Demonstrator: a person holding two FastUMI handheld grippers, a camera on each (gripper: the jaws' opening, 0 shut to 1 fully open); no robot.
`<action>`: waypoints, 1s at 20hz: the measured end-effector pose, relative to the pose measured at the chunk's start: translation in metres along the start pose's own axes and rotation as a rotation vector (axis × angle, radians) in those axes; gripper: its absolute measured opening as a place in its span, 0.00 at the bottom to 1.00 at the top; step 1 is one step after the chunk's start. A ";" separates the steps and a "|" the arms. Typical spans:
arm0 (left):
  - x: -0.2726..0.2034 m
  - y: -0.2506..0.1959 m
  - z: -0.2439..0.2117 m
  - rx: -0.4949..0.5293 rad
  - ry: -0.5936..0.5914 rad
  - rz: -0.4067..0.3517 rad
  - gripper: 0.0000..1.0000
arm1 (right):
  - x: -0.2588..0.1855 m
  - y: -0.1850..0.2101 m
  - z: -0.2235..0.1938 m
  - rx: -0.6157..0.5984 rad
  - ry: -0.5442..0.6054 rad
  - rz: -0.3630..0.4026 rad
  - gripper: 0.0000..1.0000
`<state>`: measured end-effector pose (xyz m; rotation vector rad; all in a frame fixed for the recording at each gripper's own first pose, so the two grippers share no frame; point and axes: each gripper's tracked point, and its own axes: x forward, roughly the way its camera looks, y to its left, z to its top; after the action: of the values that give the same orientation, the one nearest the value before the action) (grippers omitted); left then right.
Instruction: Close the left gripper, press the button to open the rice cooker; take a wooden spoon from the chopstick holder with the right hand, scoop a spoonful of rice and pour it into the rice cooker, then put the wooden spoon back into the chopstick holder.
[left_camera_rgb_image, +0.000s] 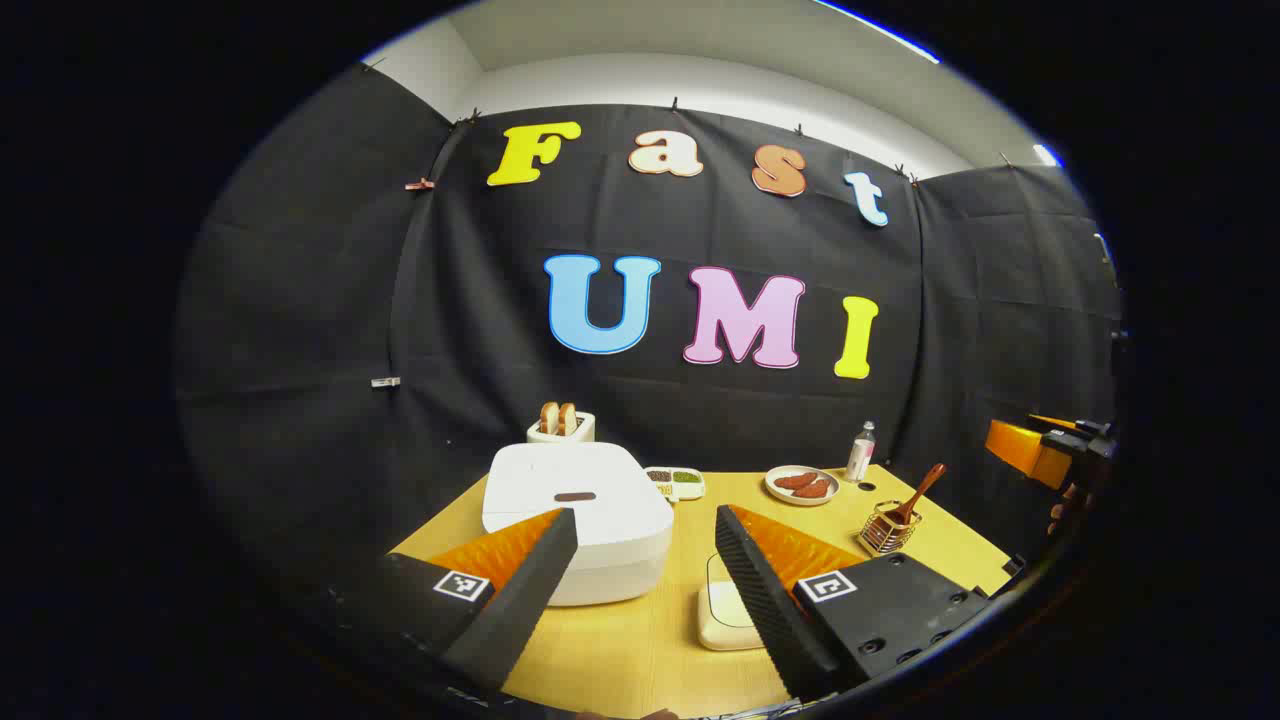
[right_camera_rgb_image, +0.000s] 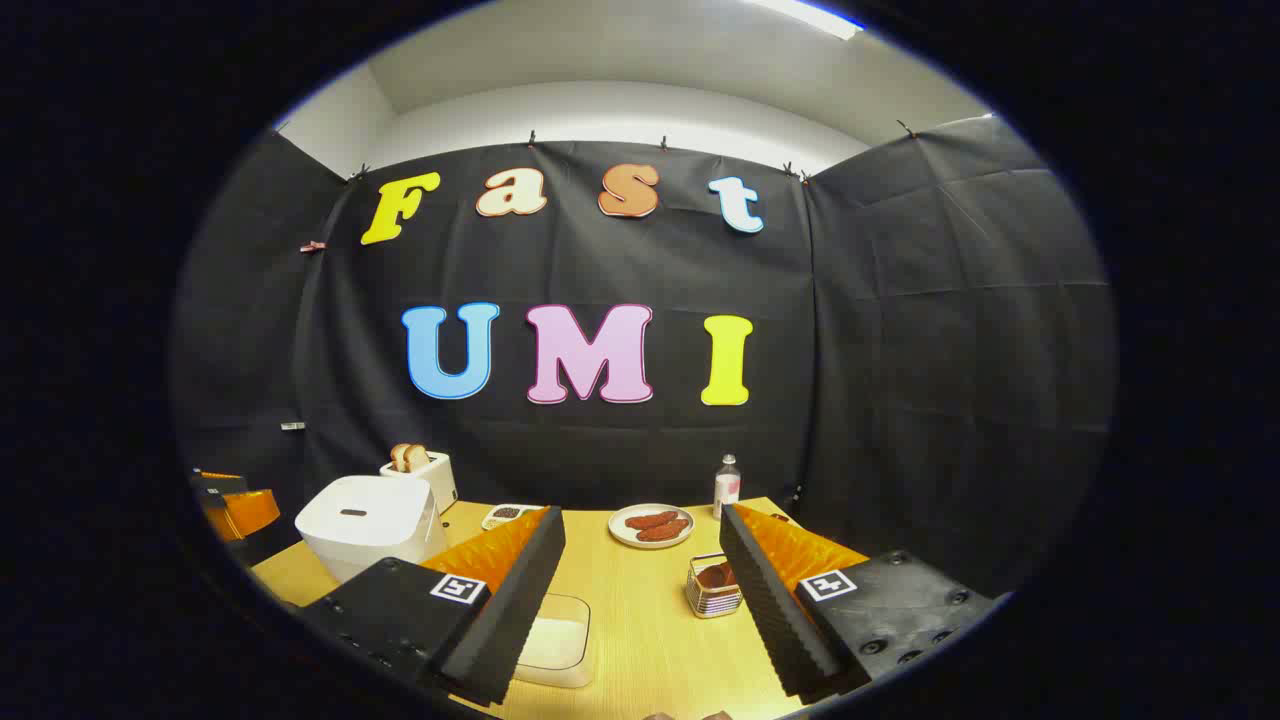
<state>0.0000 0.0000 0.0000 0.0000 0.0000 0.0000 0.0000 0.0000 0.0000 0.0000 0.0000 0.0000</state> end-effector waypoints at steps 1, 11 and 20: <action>0.000 -0.001 0.002 0.002 -0.007 -0.011 0.96 | 0.000 0.000 -0.001 -0.003 0.003 -0.002 0.96; 0.006 0.011 -0.009 0.004 0.014 -0.048 0.96 | 0.002 0.010 -0.009 0.013 0.018 -0.017 0.96; 0.029 0.023 -0.001 0.020 0.025 -0.062 0.96 | 0.013 0.000 -0.006 0.023 0.022 -0.076 0.98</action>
<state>0.0291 0.0230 -0.0006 0.0201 0.0246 -0.0618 0.0133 0.0004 -0.0061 0.0228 0.0223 -0.0764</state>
